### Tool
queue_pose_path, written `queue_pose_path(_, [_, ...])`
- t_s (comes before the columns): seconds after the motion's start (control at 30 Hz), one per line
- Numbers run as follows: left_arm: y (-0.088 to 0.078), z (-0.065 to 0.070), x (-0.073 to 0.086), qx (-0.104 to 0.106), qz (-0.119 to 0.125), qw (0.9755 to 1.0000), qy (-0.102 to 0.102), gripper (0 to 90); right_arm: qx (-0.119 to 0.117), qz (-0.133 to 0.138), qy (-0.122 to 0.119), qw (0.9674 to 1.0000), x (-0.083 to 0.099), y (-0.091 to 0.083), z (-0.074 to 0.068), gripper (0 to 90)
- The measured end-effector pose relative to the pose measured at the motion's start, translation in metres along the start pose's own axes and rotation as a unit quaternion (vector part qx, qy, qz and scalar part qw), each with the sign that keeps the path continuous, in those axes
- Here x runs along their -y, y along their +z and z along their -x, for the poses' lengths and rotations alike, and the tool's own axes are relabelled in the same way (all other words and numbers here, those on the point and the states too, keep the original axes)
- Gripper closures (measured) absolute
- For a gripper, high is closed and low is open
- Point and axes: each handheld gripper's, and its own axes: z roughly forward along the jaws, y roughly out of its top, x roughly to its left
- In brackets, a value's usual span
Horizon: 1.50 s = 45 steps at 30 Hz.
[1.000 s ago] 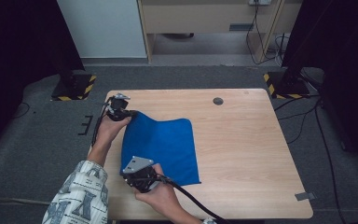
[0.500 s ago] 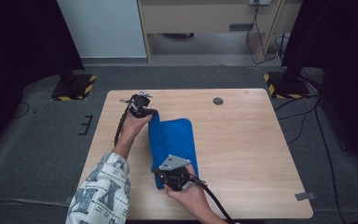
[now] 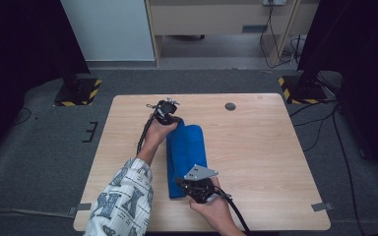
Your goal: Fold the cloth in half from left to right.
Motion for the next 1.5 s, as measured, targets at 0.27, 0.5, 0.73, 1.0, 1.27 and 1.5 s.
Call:
queue_pose_path(0.27, [0.012,0.001,0.001,0.015,-0.007,0.9998,-0.007,81.8,0.025,-0.005,0.012,0.9996,0.005,-0.002,0.009,85.3])
queue_pose_path(0.5, [0.021,0.009,0.001,0.034,-0.003,0.9992,-0.020,72.6,0.045,-0.022,0.026,0.9984,0.017,-0.009,0.021,84.0])
queue_pose_path(0.73, [0.020,0.018,-0.003,0.053,0.017,0.9982,-0.025,70.7,0.058,-0.026,0.039,0.9972,0.023,-0.023,0.029,86.5])
queue_pose_path(1.0, [0.018,0.023,-0.005,0.059,0.025,0.9978,-0.019,69.8,0.066,-0.029,0.048,0.9962,0.026,-0.032,0.029,86.6])
queue_pose_path(1.27, [0.006,0.027,-0.009,0.060,0.054,0.9967,-0.007,60.8,0.091,-0.021,0.063,0.9936,0.026,-0.042,0.038,66.0])
queue_pose_path(1.5, [0.002,0.031,-0.010,0.067,0.064,0.9957,-0.001,60.2,0.098,-0.019,0.065,0.9929,0.023,-0.044,0.046,53.1])
